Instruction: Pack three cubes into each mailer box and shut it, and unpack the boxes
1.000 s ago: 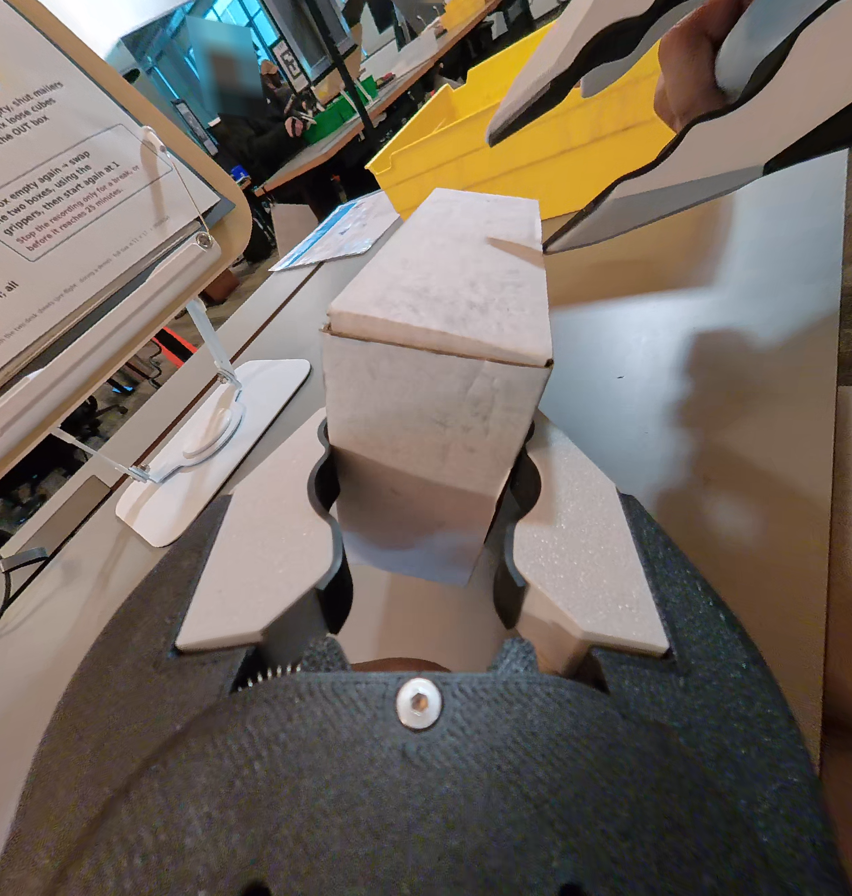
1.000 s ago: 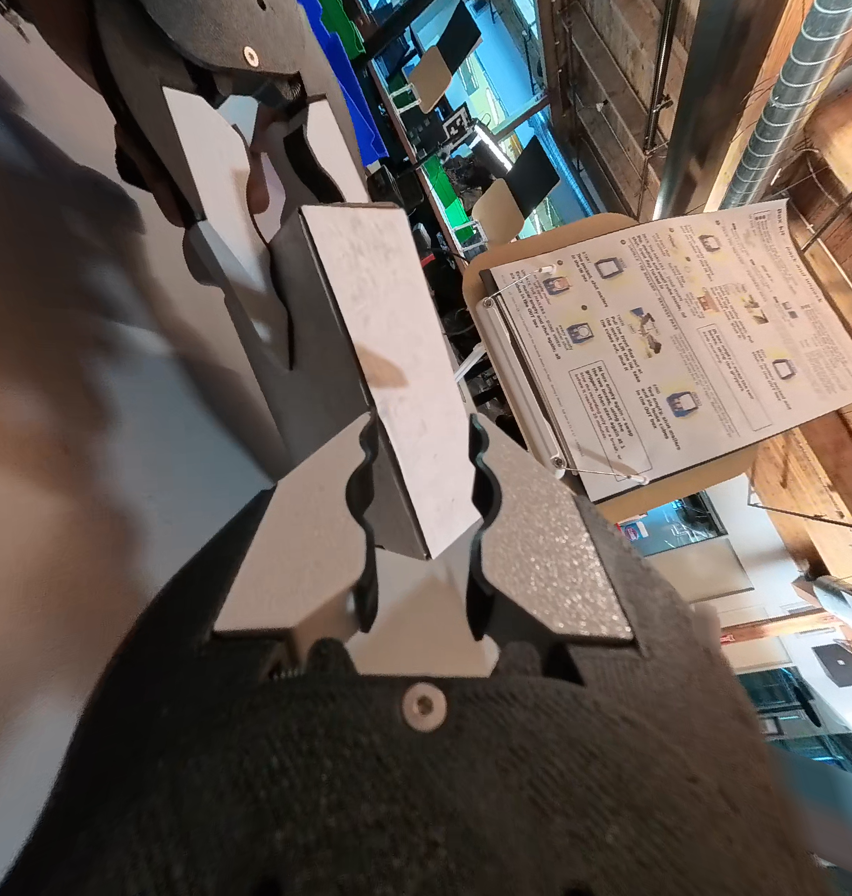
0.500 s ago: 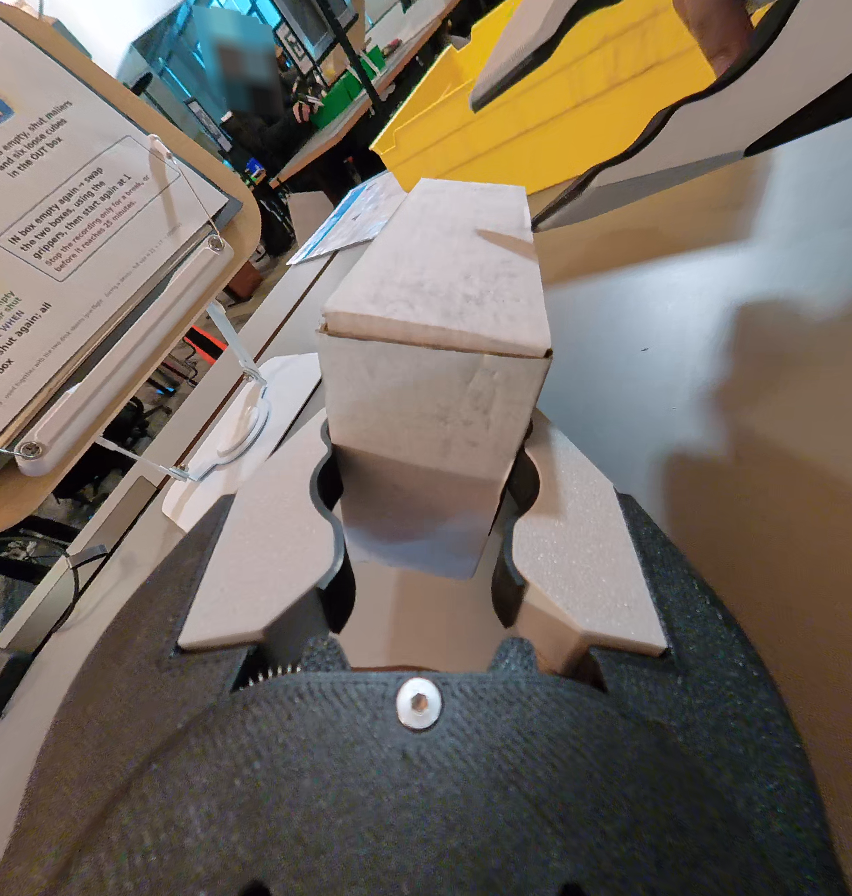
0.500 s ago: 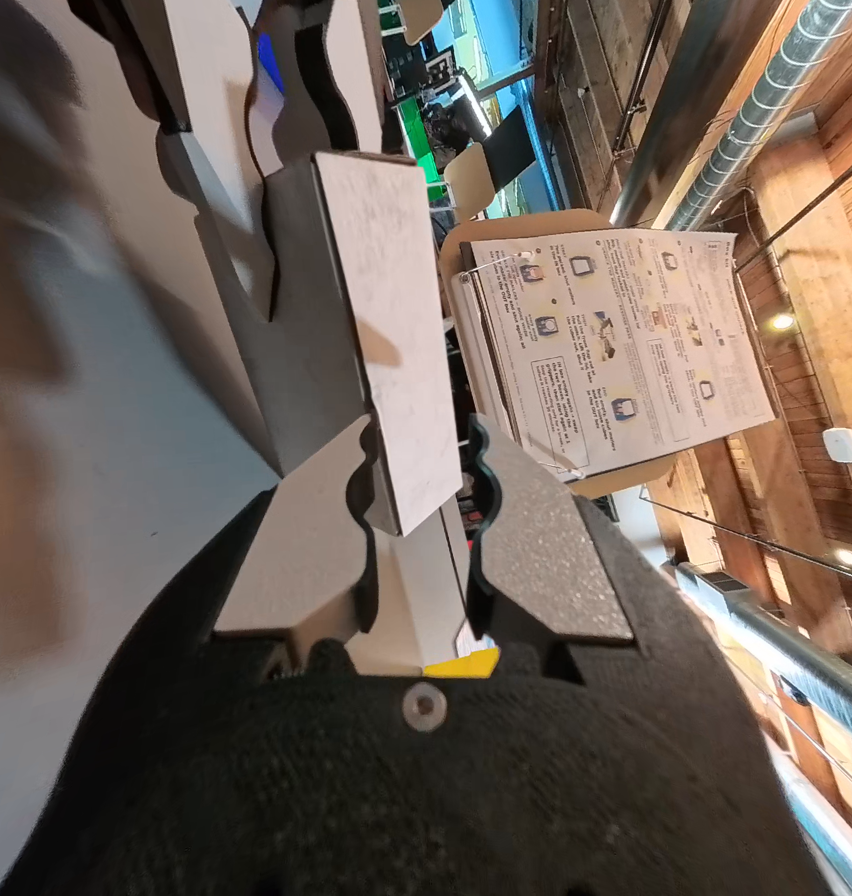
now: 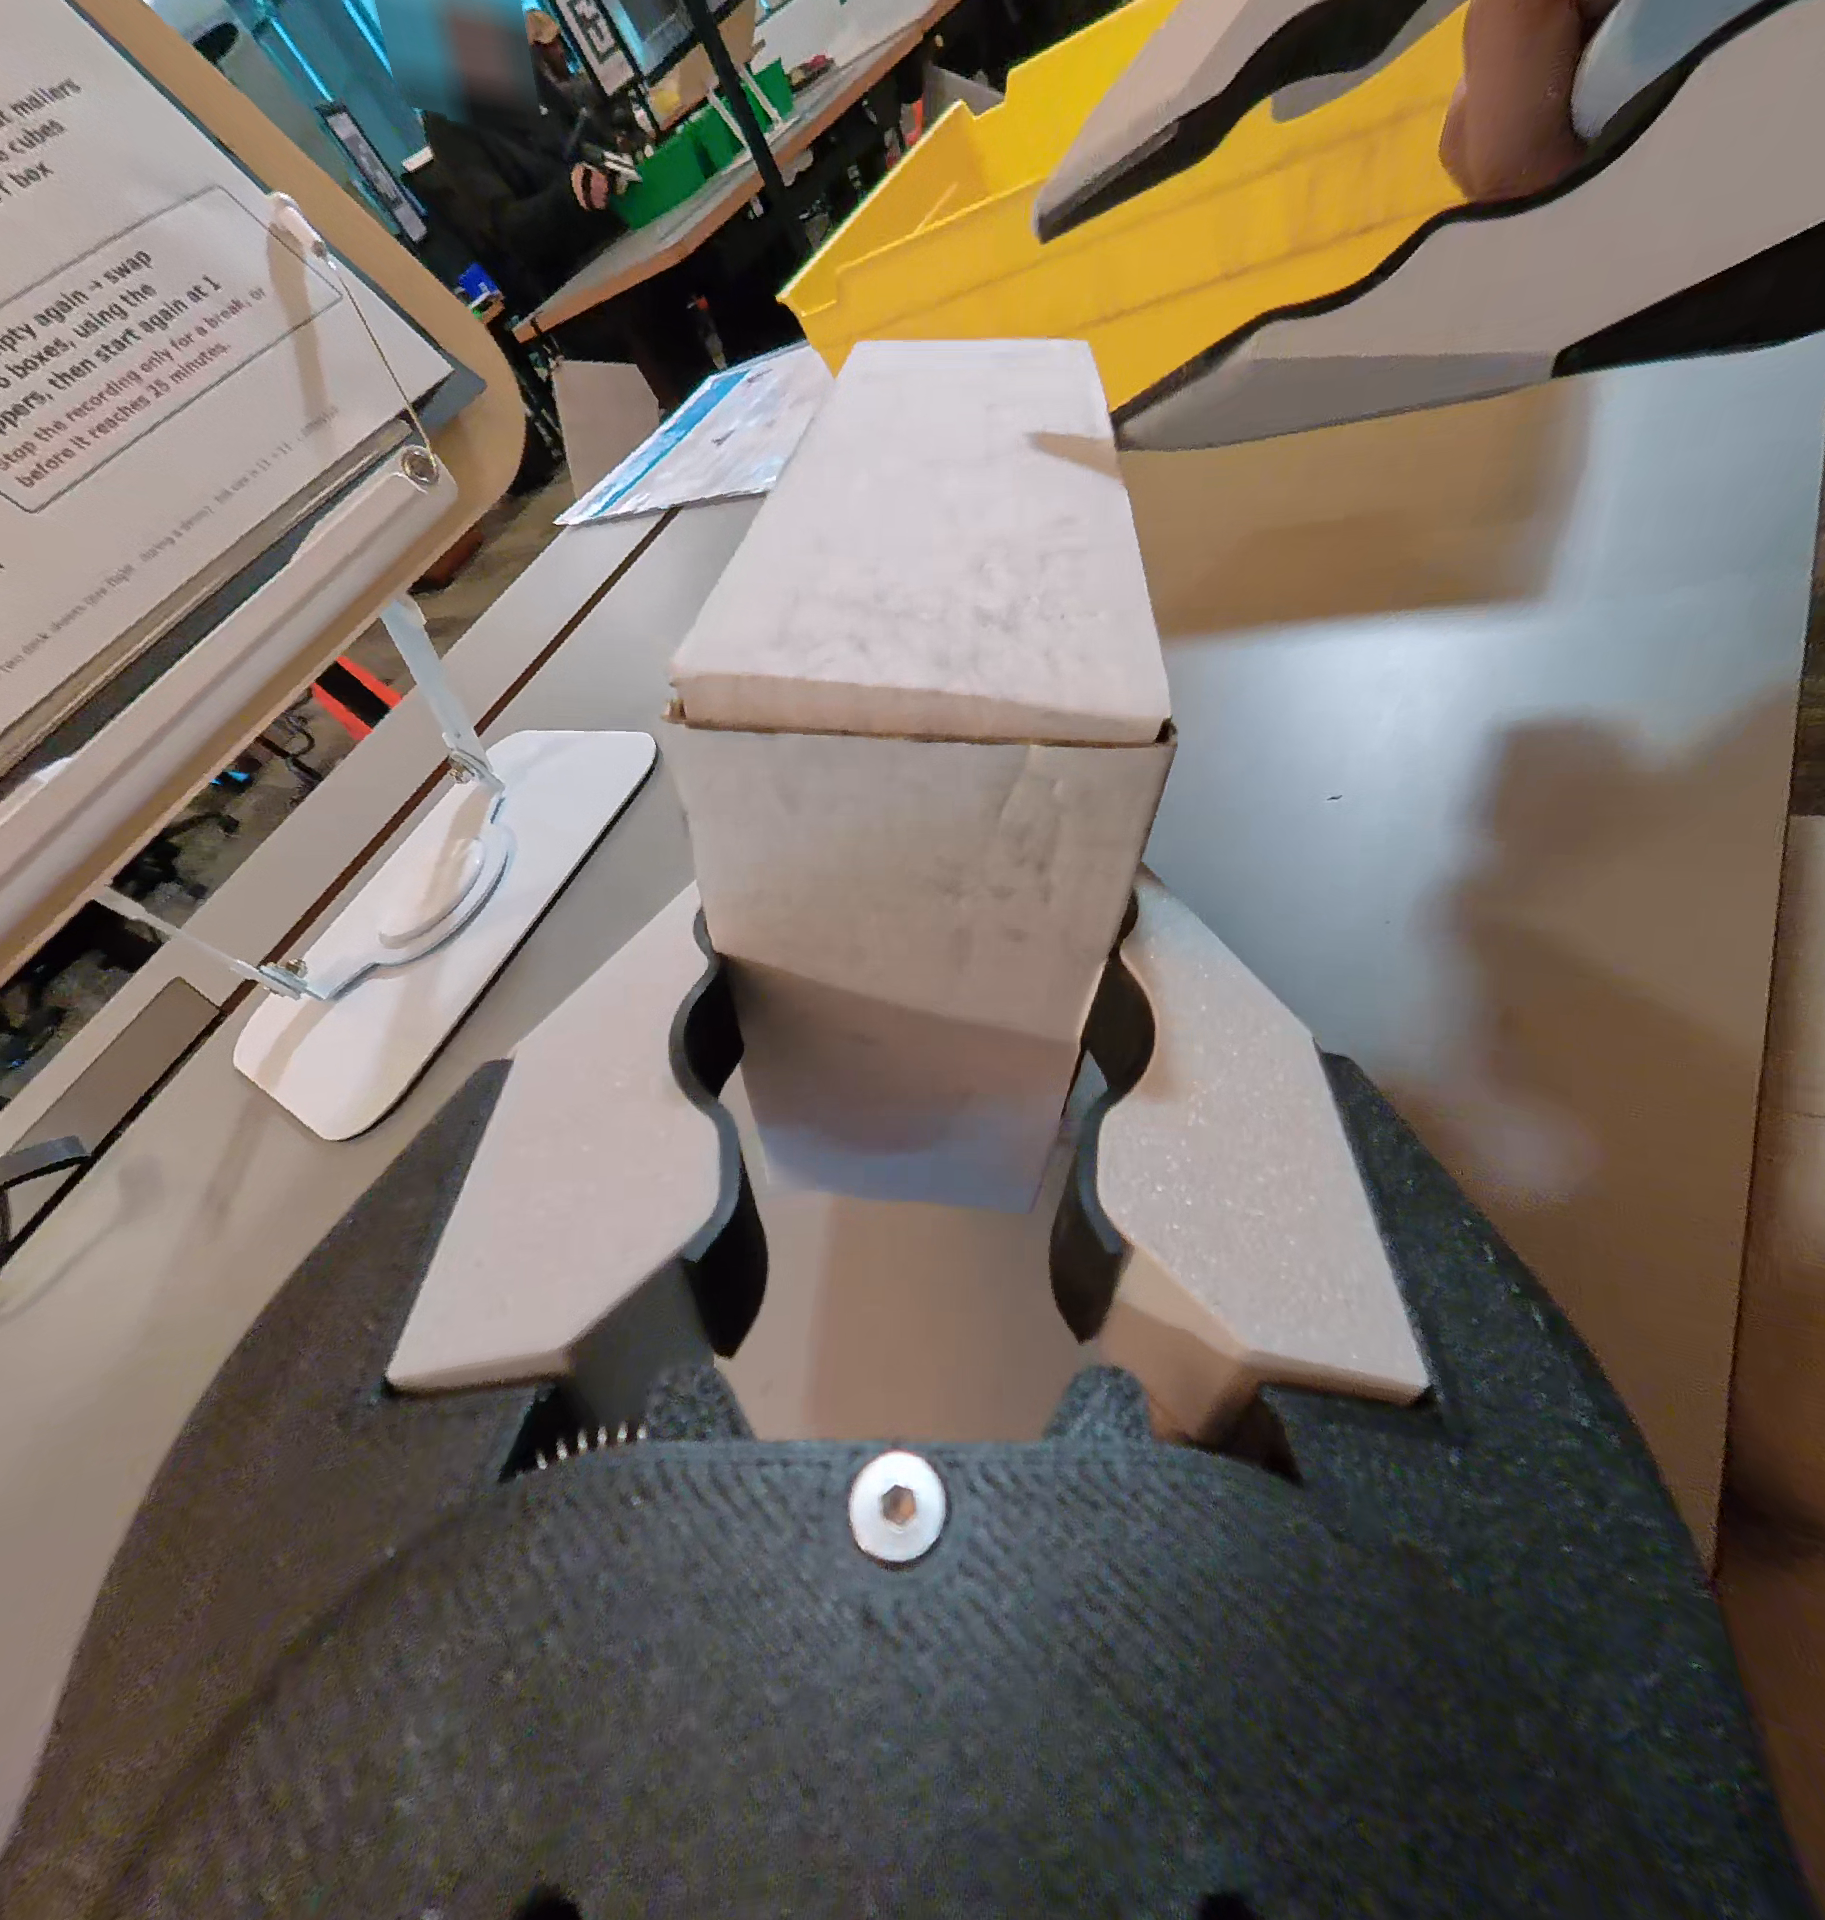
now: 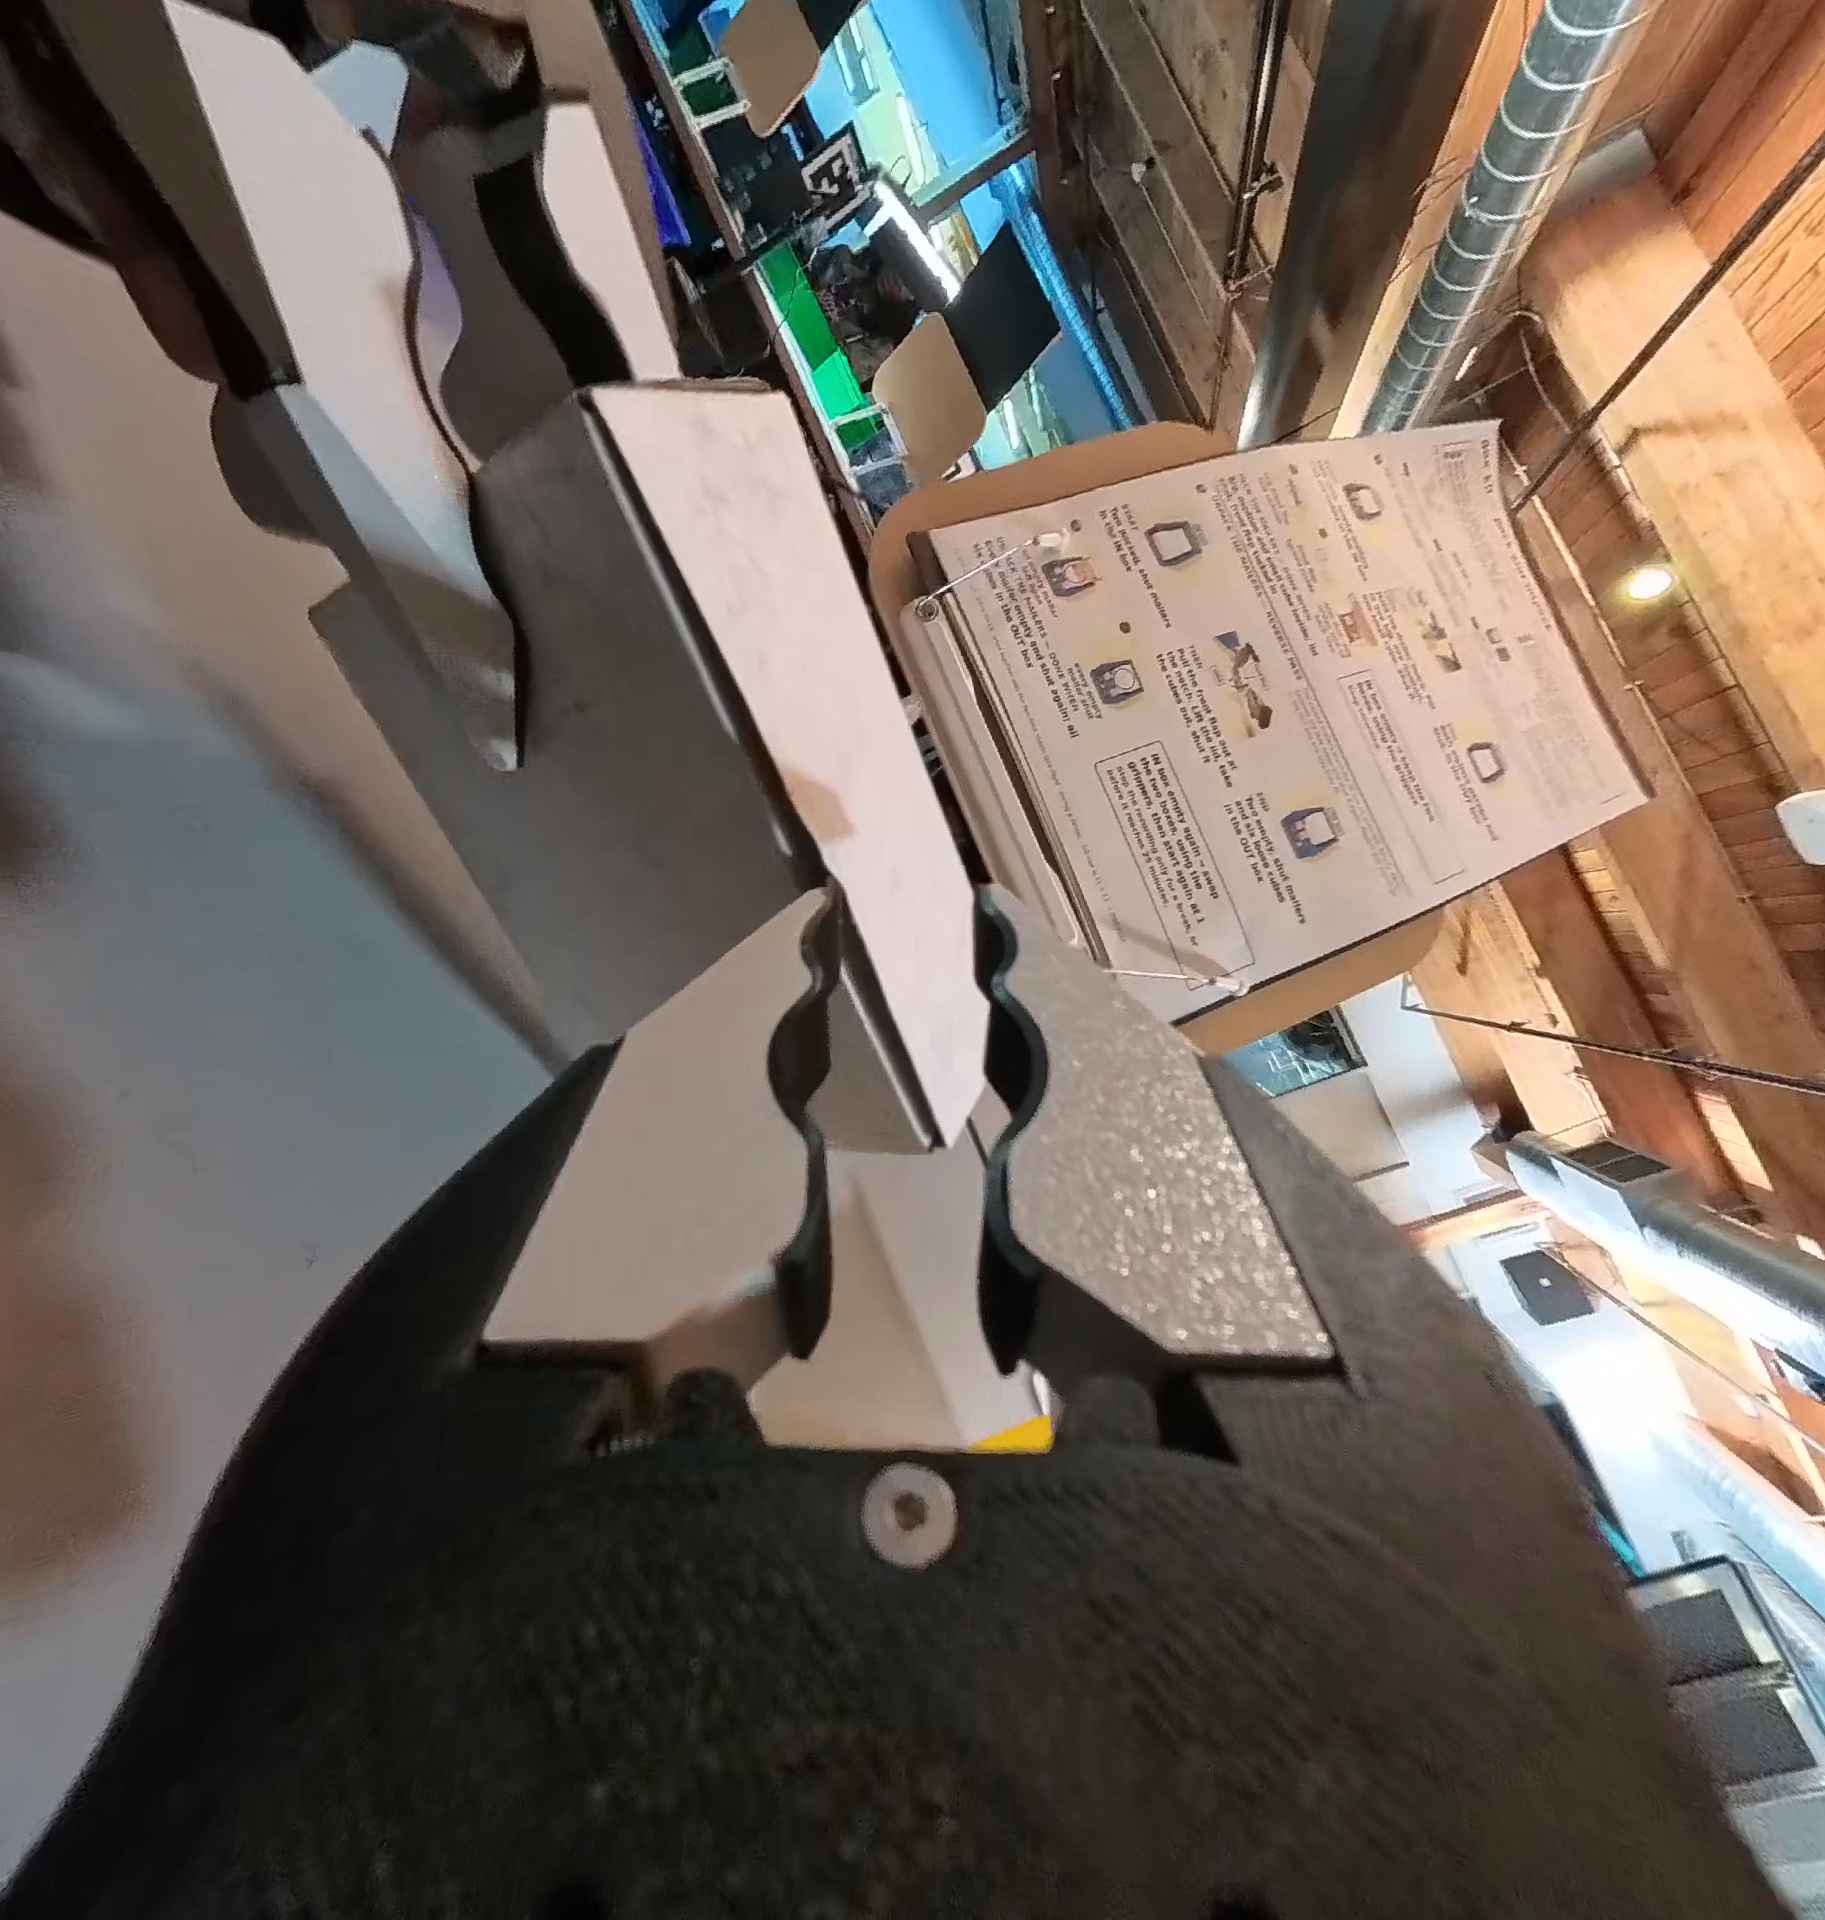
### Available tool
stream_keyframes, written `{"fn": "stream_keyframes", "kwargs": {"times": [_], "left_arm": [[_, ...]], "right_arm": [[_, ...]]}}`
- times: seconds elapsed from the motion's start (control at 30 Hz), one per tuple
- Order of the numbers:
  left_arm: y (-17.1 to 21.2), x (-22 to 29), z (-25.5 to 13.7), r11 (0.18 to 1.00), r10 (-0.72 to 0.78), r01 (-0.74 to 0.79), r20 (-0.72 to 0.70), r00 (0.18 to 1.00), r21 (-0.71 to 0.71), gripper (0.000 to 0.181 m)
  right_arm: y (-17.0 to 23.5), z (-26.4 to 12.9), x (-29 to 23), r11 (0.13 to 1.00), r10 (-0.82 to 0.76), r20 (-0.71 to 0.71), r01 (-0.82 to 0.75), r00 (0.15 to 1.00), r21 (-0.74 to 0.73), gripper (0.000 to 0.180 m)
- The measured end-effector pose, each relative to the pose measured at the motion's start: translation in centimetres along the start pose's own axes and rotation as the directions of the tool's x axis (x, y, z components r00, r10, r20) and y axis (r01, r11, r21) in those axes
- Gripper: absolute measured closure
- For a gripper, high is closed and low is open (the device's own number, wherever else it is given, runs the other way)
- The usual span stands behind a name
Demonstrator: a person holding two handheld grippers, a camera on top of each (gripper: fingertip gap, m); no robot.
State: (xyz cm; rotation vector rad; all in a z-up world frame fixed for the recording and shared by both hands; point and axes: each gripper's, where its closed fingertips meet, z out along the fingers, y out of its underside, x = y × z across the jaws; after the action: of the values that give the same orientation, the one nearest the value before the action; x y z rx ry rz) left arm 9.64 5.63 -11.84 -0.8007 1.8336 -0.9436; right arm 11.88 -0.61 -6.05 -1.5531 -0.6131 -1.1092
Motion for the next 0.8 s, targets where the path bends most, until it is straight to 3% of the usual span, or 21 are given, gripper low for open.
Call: {"fn": "stream_keyframes", "kwargs": {"times": [0.1,0.4,0.57,0.8], "left_arm": [[-0.6,0.0,-0.2,0.999,-0.035,0.035,-0.014,0.999,0.029,0.113],[-0.3,-0.2,-0.1,0.999,-0.046,0.046,-0.01,0.999,0.008,0.113],[0.2,0.5,0.1,0.996,-0.092,0.092,-0.055,0.994,-0.006,0.113],[0.8,0.9,0.3,0.999,-0.04,0.038,-0.057,0.998,-0.04,0.114]], "right_arm": [[-0.8,-0.2,0.5,0.998,0.057,-0.014,-0.056,0.998,0.034,0.167],[-0.6,0.1,0.9,0.956,0.292,0.041,-0.293,0.956,0.019,0.163],[-0.7,0.0,-0.7,0.996,-0.09,-0.004,0.09,0.996,0.004,0.18],[0.3,0.3,-1.2,0.967,-0.248,0.013,0.248,0.969,-0.06,0.165]]}}
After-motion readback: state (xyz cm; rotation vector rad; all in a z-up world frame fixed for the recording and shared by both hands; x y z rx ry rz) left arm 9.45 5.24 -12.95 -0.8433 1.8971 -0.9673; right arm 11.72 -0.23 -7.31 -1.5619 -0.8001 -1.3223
